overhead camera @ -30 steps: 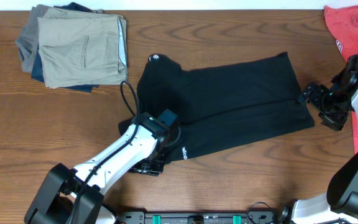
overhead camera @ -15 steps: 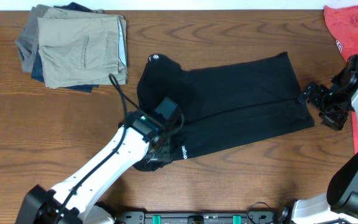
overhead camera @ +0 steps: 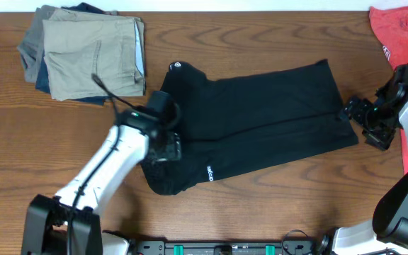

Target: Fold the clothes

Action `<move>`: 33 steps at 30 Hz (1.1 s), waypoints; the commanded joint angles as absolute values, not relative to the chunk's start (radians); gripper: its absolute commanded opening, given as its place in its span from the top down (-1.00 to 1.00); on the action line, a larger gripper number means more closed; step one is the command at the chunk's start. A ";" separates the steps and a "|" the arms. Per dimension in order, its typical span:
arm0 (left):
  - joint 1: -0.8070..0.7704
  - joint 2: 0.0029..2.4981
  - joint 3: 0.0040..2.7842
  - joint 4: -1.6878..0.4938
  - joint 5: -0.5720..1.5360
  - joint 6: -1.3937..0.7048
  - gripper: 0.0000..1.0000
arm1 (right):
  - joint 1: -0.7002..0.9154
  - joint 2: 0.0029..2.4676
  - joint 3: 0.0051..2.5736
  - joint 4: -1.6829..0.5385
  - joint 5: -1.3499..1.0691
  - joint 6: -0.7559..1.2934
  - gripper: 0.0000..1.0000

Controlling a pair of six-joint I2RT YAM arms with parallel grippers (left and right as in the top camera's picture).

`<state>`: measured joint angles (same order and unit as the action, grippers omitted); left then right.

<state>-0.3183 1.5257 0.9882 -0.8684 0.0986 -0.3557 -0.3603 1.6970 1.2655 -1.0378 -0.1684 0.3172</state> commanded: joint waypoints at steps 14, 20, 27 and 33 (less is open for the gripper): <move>-0.274 1.699 0.999 -0.756 0.257 -0.172 -0.64 | -0.339 1.700 1.250 -1.036 -0.191 0.285 -0.99; -0.274 1.718 0.999 -0.727 0.207 -0.172 -0.64 | -0.339 1.700 1.248 -1.032 -0.188 0.283 -0.99; -0.273 1.718 0.999 -0.716 0.208 -0.172 -0.17 | -0.339 1.700 1.248 -1.033 -0.188 0.283 -0.99; -0.273 1.711 0.999 -0.716 0.209 -0.178 0.35 | -0.339 1.700 1.248 -1.032 -0.189 0.283 -0.99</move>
<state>-0.2756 1.7134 0.9882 -0.7139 0.2203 -0.1829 -0.3603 1.6970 1.2552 -1.0321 -0.1841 0.3019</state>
